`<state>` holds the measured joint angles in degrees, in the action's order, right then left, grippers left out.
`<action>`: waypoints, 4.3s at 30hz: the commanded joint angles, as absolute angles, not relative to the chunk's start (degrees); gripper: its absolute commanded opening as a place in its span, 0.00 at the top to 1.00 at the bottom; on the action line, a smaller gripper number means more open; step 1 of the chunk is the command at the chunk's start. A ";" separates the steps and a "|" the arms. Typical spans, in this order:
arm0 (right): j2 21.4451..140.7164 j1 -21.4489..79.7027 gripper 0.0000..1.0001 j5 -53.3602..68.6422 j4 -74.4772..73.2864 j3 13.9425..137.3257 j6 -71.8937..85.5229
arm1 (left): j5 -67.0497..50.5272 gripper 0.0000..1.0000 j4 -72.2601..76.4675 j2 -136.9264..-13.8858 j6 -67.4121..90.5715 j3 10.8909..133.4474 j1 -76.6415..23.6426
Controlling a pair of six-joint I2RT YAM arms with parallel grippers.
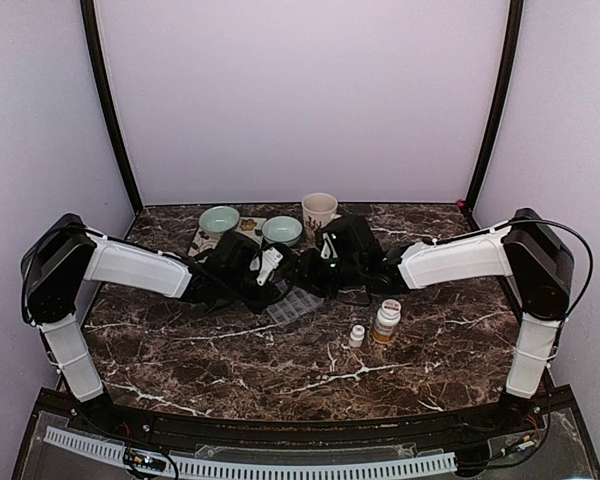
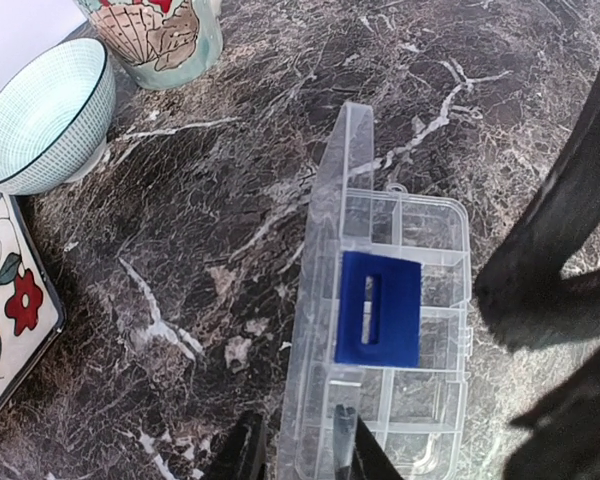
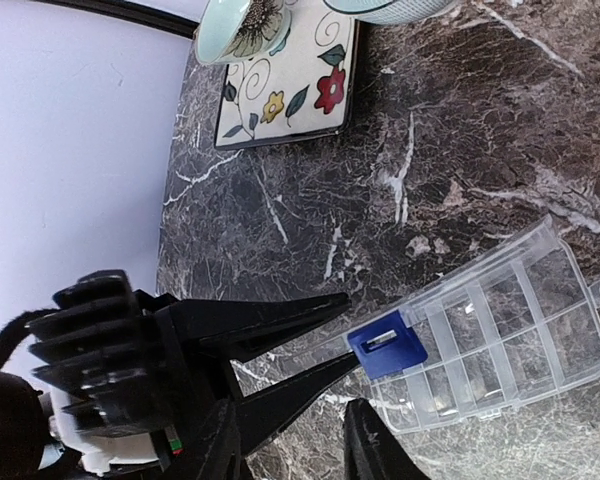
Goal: Sort the pills into containers
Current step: Adjust the pill container at the center of the board.
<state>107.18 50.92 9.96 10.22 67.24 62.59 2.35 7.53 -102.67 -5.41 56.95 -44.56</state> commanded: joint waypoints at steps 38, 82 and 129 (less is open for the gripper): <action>106.37 44.05 0.46 -3.88 -17.00 78.60 -8.51 | -20.30 0.92 1.63 -110.03 -21.60 69.77 -37.62; 118.09 42.57 0.79 8.10 -17.31 85.64 -18.64 | -19.59 0.84 -0.33 -112.91 -30.73 75.48 -37.62; 108.64 42.80 0.99 -1.59 -17.78 79.88 -6.04 | -9.71 0.48 5.85 -112.18 -10.67 69.40 -40.30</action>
<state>110.61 42.24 -0.30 -19.16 79.79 -7.18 -9.17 5.61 -110.93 -11.53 70.30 -39.09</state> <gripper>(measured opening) 0.051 0.520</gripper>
